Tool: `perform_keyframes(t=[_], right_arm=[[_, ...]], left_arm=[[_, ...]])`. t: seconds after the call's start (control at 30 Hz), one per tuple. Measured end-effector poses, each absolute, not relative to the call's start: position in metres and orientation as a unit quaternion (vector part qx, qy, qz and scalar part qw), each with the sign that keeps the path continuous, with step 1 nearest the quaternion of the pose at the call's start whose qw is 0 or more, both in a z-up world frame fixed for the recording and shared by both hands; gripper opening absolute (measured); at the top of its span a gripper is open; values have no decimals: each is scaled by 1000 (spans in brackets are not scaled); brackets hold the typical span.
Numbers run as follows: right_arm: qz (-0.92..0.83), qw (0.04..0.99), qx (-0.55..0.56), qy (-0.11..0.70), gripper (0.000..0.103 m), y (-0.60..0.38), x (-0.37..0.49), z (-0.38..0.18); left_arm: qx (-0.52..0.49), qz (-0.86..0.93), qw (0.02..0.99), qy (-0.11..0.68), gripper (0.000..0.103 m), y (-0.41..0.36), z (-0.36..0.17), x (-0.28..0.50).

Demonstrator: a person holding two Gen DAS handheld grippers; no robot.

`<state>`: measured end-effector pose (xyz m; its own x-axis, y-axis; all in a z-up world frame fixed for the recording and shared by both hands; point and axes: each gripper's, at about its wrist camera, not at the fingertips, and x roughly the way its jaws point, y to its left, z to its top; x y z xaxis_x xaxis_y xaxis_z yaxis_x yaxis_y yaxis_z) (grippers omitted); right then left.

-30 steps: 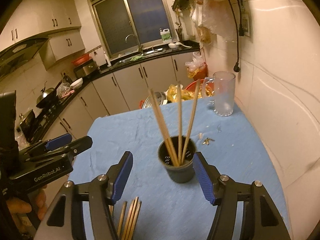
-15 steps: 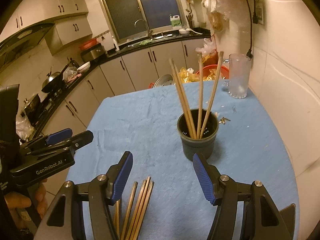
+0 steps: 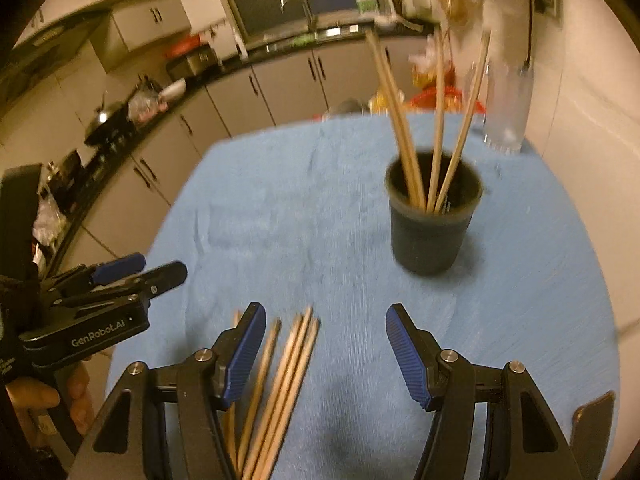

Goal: Organize utensils
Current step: 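Move both tools back over the remaining chopsticks, then close the left tool on a chopstick while the right tool grasps another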

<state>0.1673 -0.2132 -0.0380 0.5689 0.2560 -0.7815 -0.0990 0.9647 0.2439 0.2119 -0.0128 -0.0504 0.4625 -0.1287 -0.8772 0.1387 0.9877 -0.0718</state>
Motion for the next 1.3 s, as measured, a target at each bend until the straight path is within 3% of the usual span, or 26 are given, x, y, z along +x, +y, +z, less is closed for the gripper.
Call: perform_keyframes(t=[0.1, 0.17, 0.57, 0.7, 1.0, 1.3], right_arm=[[109, 864, 82, 485, 53, -208, 171, -60], [114, 853, 84, 502, 47, -205, 173, -72], [113, 843, 81, 520, 45, -201, 182, -89], [122, 837, 86, 527, 39, -200, 189, -95], [128, 819, 103, 550, 31, -193, 211, -118], [107, 823, 16, 558, 21, -166, 225, -127]], left_arm=[[-25, -81, 829, 553, 44, -2, -80, 213], [-34, -86, 818, 567, 42, -1, -92, 213], [-52, -128, 802, 581, 36, -29, -105, 222], [-50, -125, 795, 592, 12, -31, -117, 230], [-89, -133, 785, 599, 8, -3, -118, 228], [-91, -128, 783, 601, 8, 26, -114, 223]])
